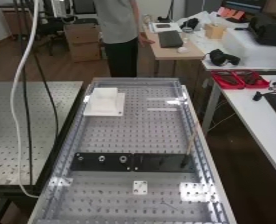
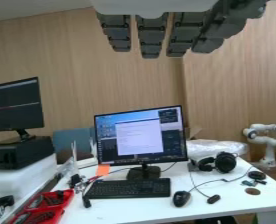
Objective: Grab the paper clip and place it in the clear container
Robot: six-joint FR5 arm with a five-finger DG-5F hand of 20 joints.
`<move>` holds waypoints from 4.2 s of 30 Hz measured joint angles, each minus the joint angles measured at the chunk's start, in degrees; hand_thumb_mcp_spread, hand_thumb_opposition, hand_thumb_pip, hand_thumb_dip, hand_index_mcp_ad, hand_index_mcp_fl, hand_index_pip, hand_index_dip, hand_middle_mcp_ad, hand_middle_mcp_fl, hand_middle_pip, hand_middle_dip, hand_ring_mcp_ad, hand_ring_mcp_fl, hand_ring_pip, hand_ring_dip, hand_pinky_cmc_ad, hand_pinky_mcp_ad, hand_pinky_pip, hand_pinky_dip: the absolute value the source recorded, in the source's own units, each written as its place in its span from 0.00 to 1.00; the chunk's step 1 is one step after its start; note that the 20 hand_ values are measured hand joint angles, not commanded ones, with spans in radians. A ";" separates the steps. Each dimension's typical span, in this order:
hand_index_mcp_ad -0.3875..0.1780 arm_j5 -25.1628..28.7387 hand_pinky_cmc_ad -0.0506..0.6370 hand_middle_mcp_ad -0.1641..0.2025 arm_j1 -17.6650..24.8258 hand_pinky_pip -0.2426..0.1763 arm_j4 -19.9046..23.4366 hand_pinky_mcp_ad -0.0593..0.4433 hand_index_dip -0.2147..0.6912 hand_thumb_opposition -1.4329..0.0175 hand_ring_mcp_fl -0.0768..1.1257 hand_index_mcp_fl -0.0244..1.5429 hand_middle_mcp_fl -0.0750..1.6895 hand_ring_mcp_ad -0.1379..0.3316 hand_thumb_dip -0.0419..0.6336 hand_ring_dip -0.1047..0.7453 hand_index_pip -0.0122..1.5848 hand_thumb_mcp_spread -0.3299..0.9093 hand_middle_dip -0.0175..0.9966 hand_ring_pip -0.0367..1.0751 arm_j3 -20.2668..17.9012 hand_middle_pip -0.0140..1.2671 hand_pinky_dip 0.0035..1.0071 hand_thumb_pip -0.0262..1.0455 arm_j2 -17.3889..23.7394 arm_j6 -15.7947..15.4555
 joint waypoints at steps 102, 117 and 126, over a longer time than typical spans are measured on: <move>0.47 -12.09 0.60 0.74 -22.94 0.37 17.18 0.74 0.16 0.42 0.06 0.15 0.05 0.62 0.44 0.23 0.60 0.54 0.17 0.12 -3.59 0.12 0.40 0.67 -27.91 8.86; 0.45 -16.45 0.59 0.73 -26.63 0.38 17.12 0.70 0.28 0.42 0.07 0.10 0.04 0.61 0.44 0.25 0.83 0.55 0.17 0.10 1.29 0.12 0.37 0.67 -34.57 8.23; 0.45 -19.01 0.59 0.74 -27.06 0.38 17.09 0.70 0.36 0.42 0.07 0.08 0.04 0.61 0.44 0.24 0.88 0.57 0.17 0.10 2.97 0.11 0.32 0.64 -36.72 8.60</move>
